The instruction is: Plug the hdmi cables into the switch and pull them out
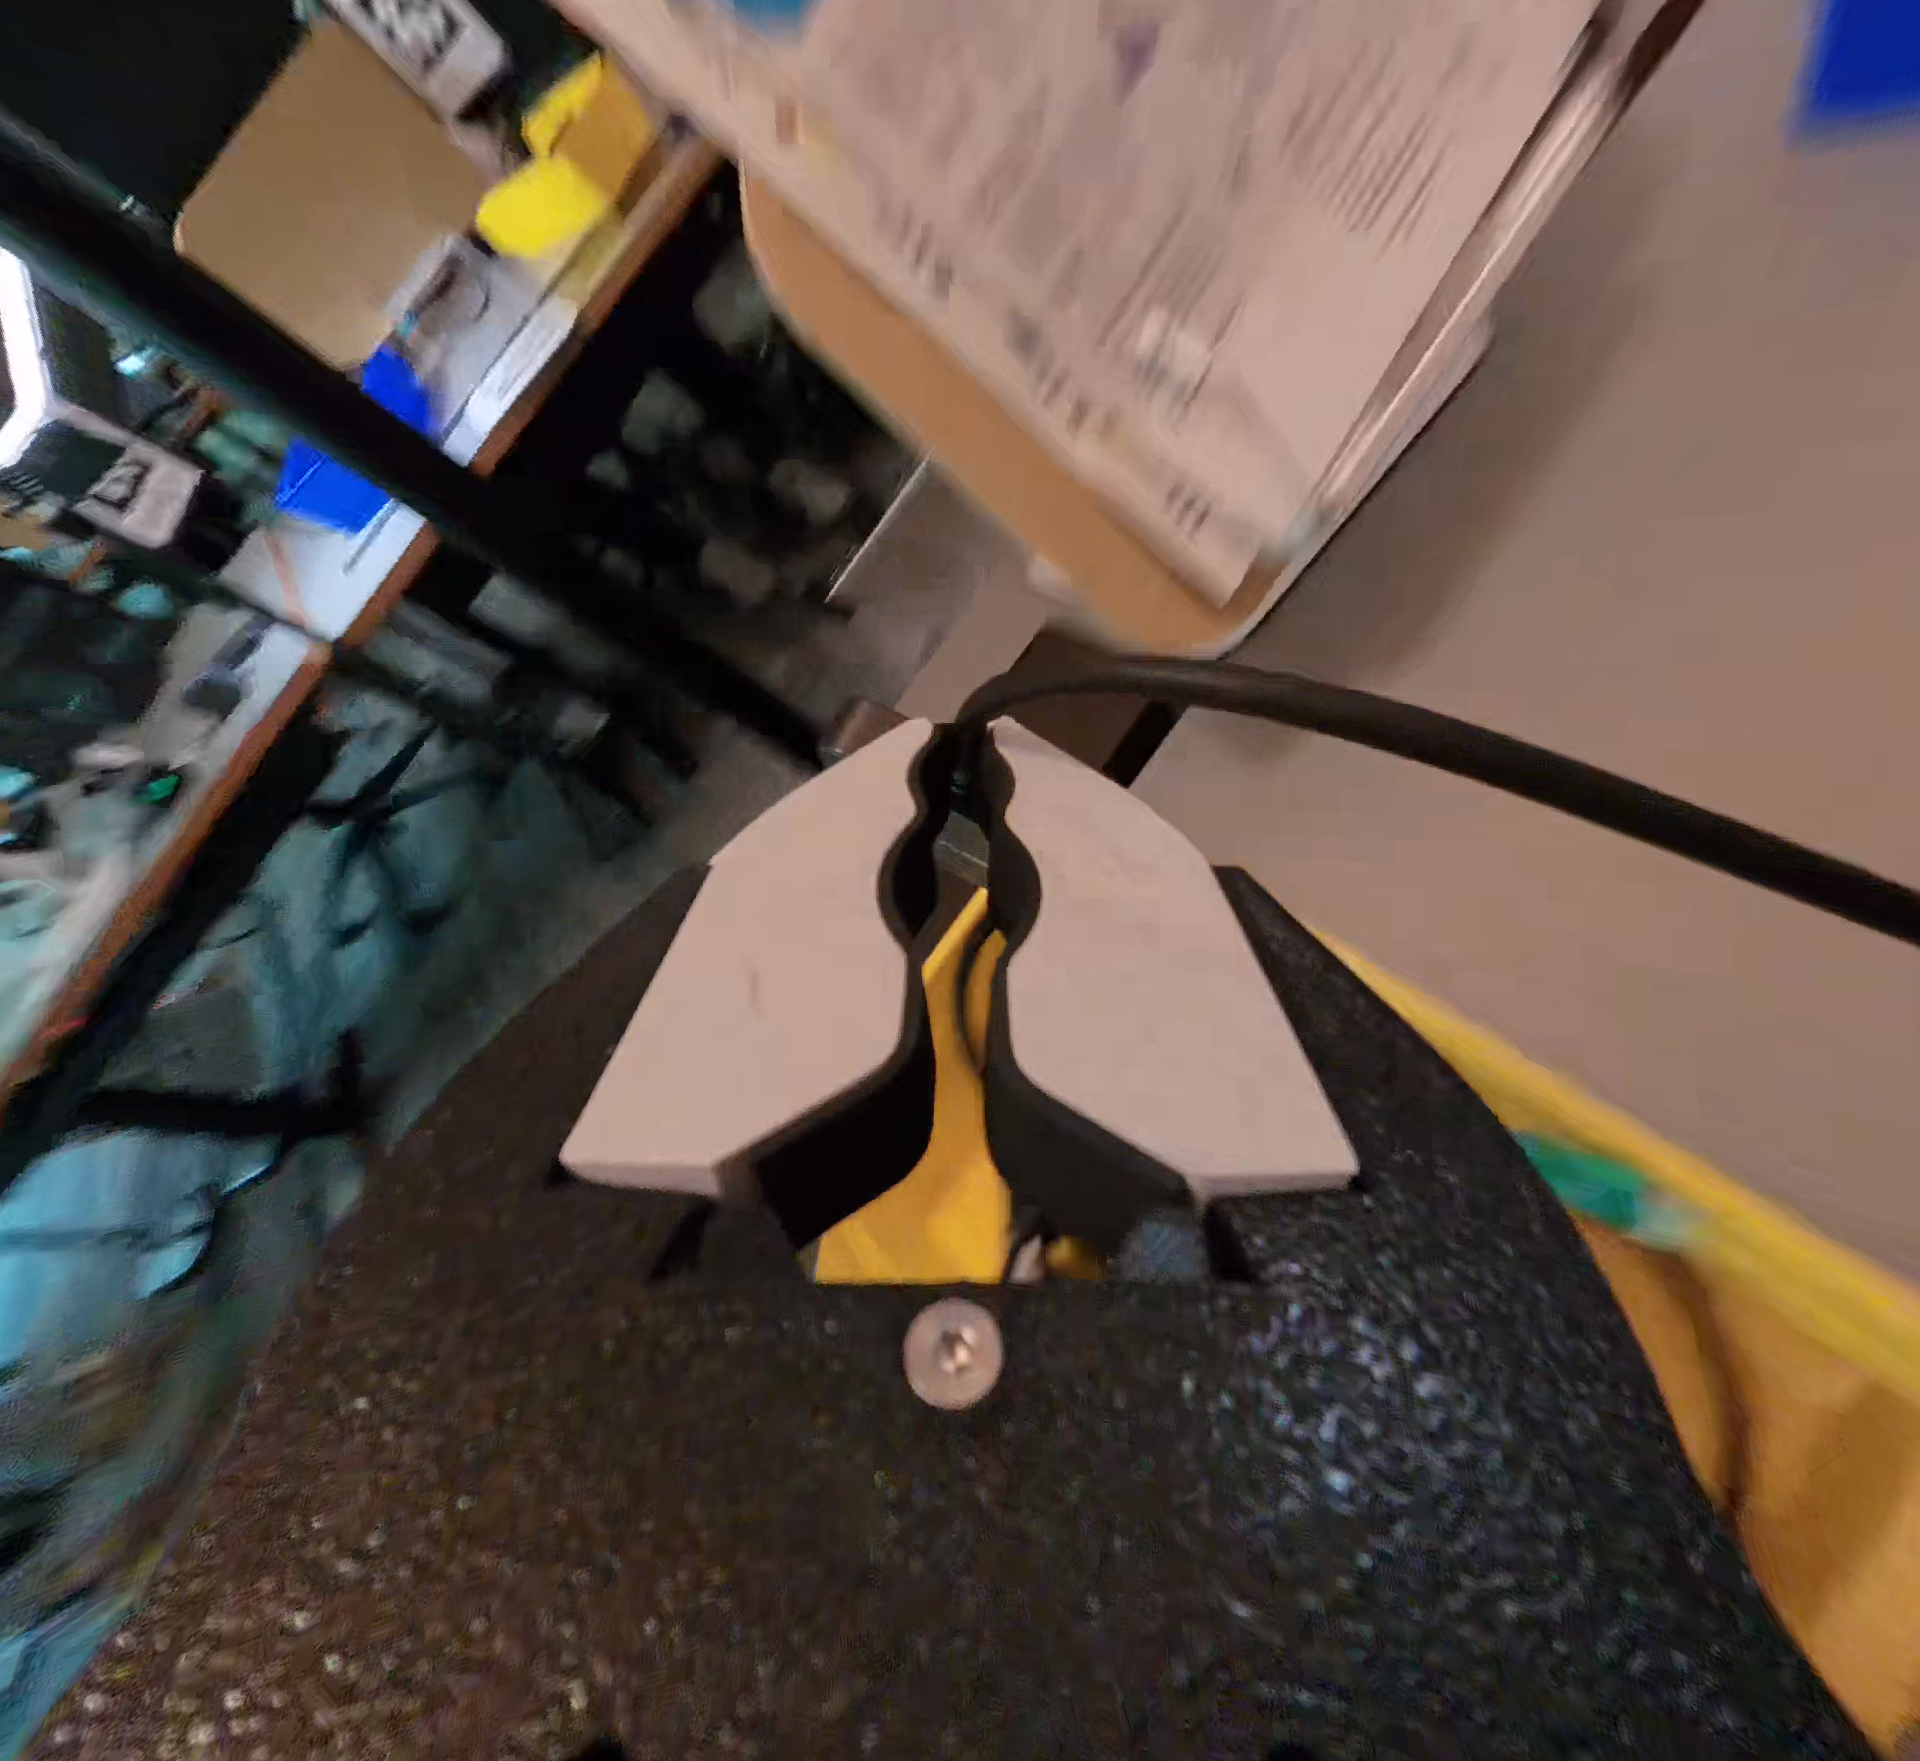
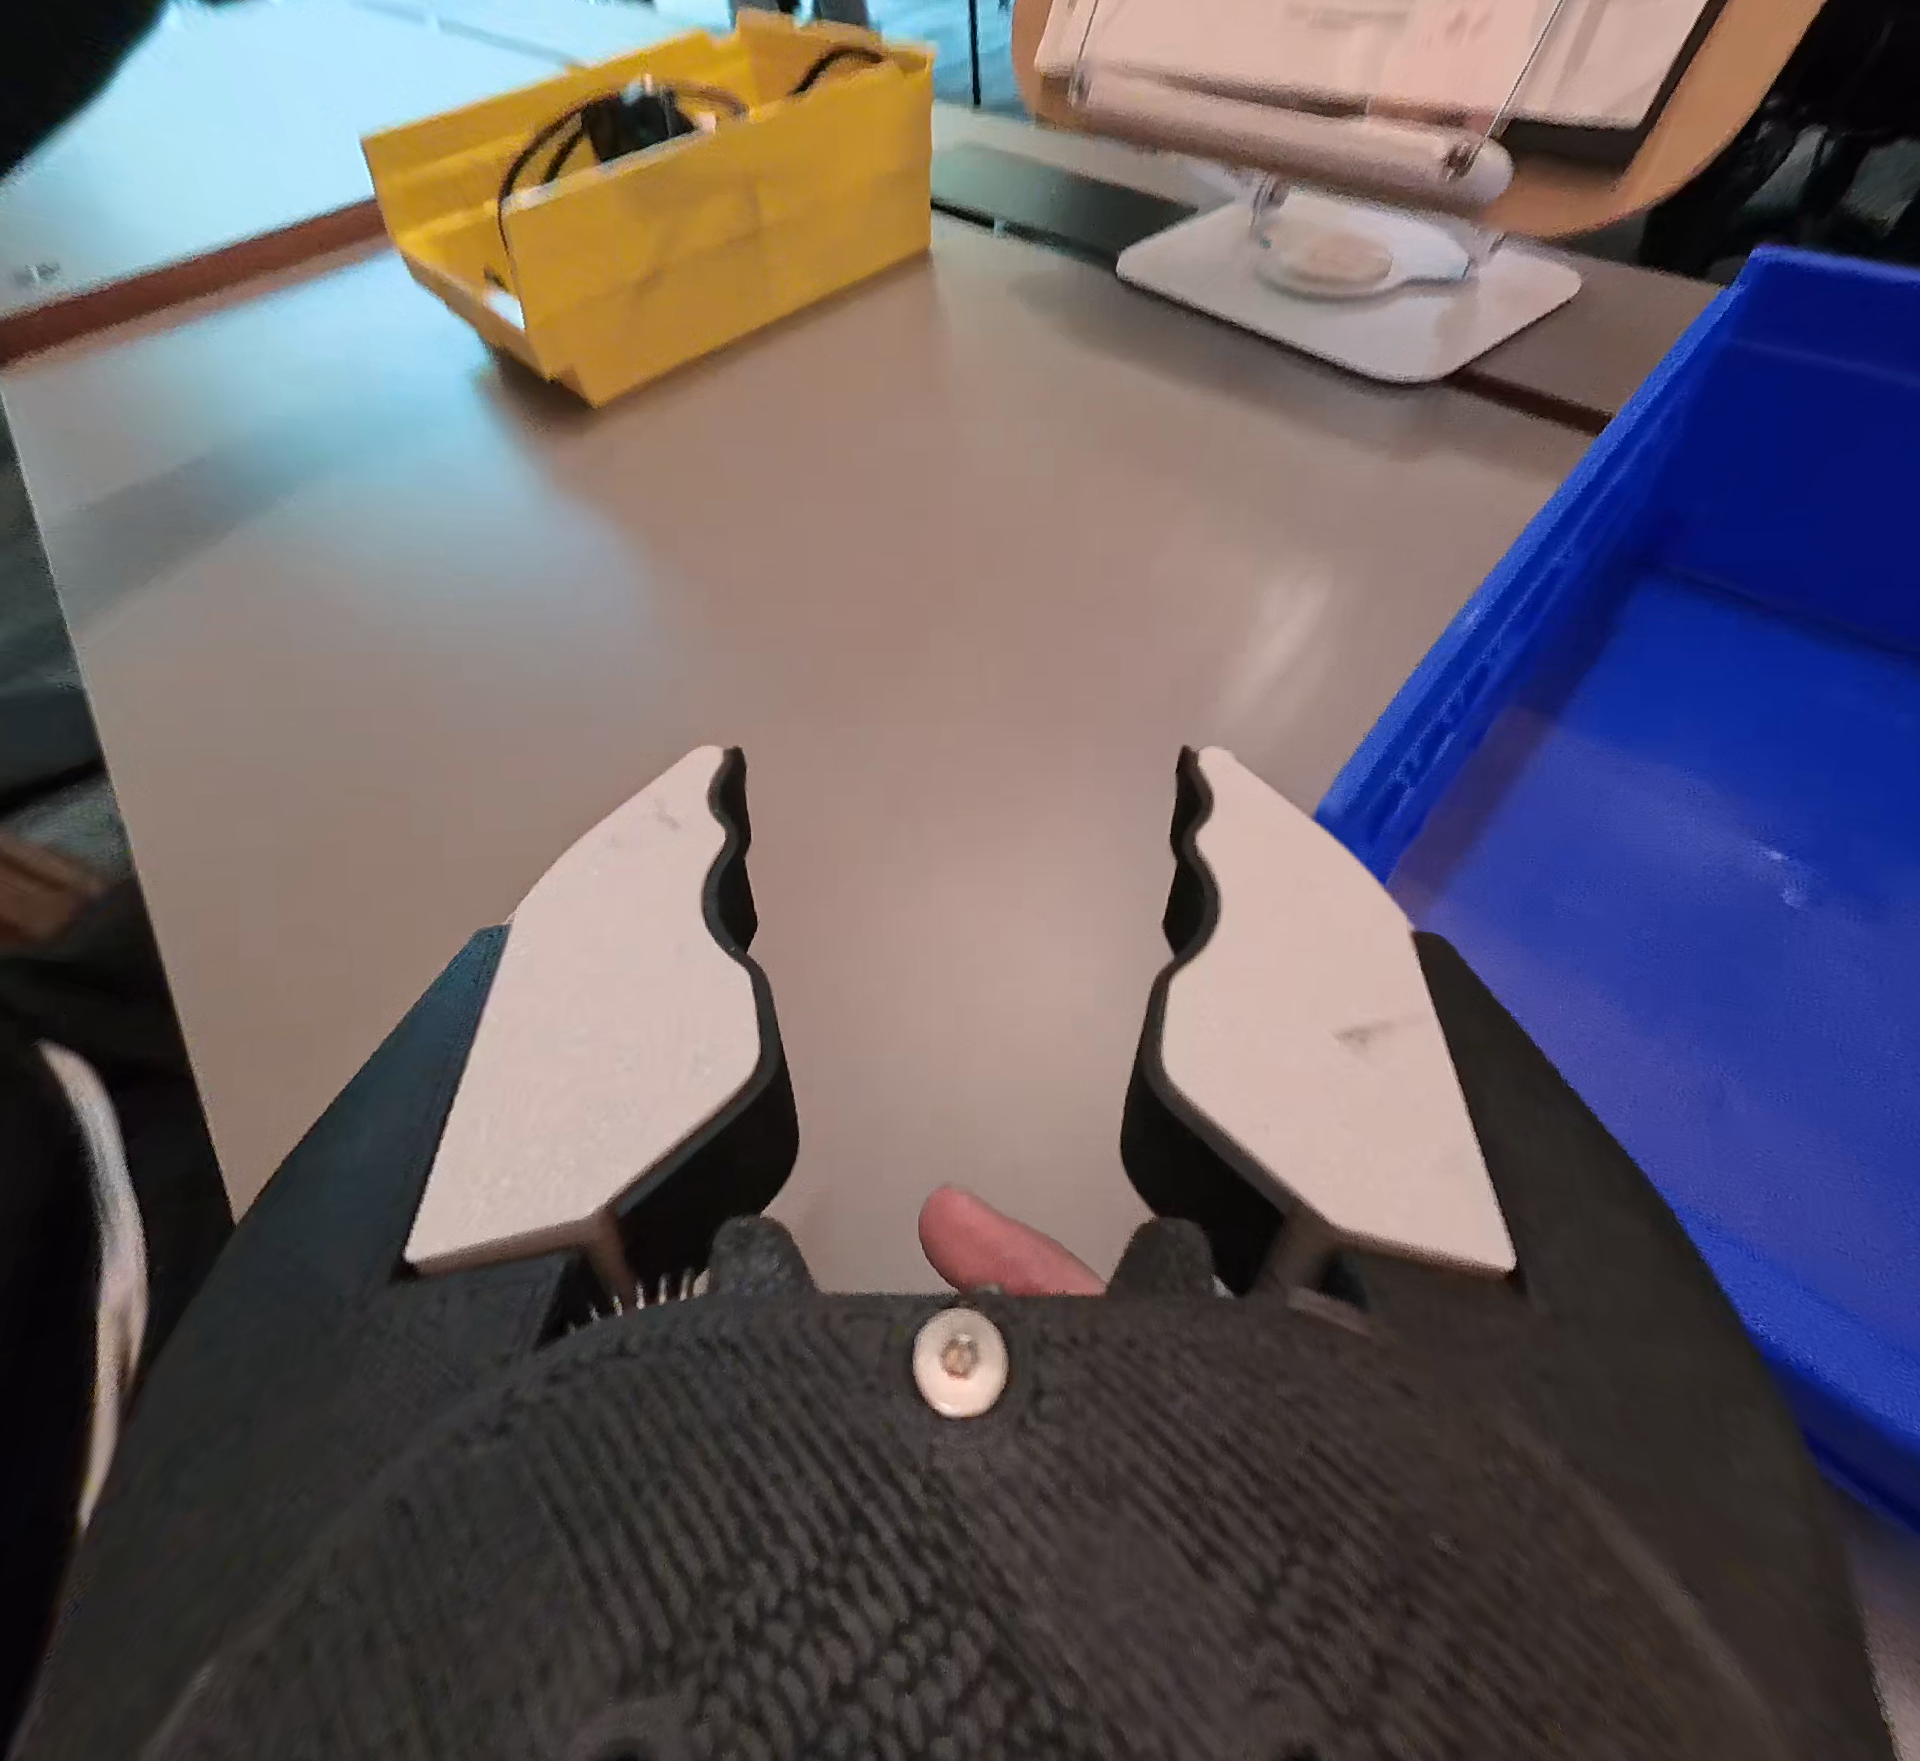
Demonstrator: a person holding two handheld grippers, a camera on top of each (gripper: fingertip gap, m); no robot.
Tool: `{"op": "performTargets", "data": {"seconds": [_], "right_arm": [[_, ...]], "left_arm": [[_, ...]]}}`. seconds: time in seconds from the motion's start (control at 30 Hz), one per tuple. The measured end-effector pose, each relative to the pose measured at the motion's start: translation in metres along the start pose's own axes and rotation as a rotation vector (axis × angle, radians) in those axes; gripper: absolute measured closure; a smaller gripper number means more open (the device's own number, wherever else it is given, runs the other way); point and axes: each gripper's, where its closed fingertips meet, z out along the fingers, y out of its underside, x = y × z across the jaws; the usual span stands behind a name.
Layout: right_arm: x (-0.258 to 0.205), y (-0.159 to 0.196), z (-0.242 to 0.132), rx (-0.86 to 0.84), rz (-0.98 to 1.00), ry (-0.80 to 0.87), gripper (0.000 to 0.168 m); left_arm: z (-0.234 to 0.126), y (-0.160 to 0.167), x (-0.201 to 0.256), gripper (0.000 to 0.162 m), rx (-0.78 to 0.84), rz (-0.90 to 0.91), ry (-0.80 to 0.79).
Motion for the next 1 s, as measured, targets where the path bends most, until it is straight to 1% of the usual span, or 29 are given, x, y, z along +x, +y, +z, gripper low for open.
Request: {"op": "performTargets", "data": {"seconds": [0.1,0.2,0.33,0.43,0.5,0.57,0.6,0.63,0.7,0.8,0.87,0.93,0.97,1.0], "right_arm": [[-0.009,-0.023,0.008,0.120,0.016,0.002,0.083],[-0.031,-0.046,0.019,0.235,-0.022,-0.035,0.077],[-0.068,-0.062,0.040,0.316,-0.103,-0.083,0.074],[-0.095,-0.066,0.052,0.358,-0.202,-0.104,0.067],[-0.107,-0.065,0.057,0.375,-0.258,-0.108,0.065],[-0.112,-0.063,0.060,0.369,-0.286,-0.106,0.068],[-0.111,-0.061,0.062,0.363,-0.293,-0.090,0.071],[-0.111,-0.060,0.062,0.367,-0.302,-0.094,0.065],[-0.120,-0.057,0.059,0.370,-0.321,-0.168,0.092],[-0.123,-0.054,0.061,0.347,-0.287,-0.216,0.092],[-0.119,-0.056,0.063,0.367,-0.290,-0.189,0.092],[-0.113,-0.058,0.064,0.383,-0.281,-0.137,0.092],[-0.107,-0.060,0.064,0.398,-0.270,-0.098,0.092],[-0.100,-0.063,0.062,0.415,-0.254,-0.052,0.092]], "left_arm": [[-0.033,-0.059,0.044,0.158,0.207,-0.189,0.148],[-0.050,-0.095,0.109,0.157,0.289,-0.325,0.289],[-0.052,-0.114,0.219,0.158,0.286,-0.570,0.534],[-0.051,-0.125,0.304,0.158,0.342,-0.707,0.759],[-0.048,-0.126,0.348,0.158,0.354,-0.786,0.873],[-0.046,-0.125,0.380,0.158,0.358,-0.833,0.975],[-0.047,-0.125,0.391,0.158,0.366,-0.850,1.019],[-0.047,-0.124,0.397,0.158,0.370,-0.869,1.046],[-0.046,-0.121,0.397,0.158,0.386,-0.917,1.055],[-0.048,-0.118,0.397,0.158,0.398,-0.930,1.073],[-0.045,-0.118,0.395,0.158,0.424,-0.925,1.026],[-0.039,-0.119,0.389,0.157,0.445,-0.961,0.967],[-0.037,-0.119,0.383,0.149,0.468,-1.001,0.941],[-0.035,-0.119,0.378,0.135,0.491,-1.048,0.917]]}}
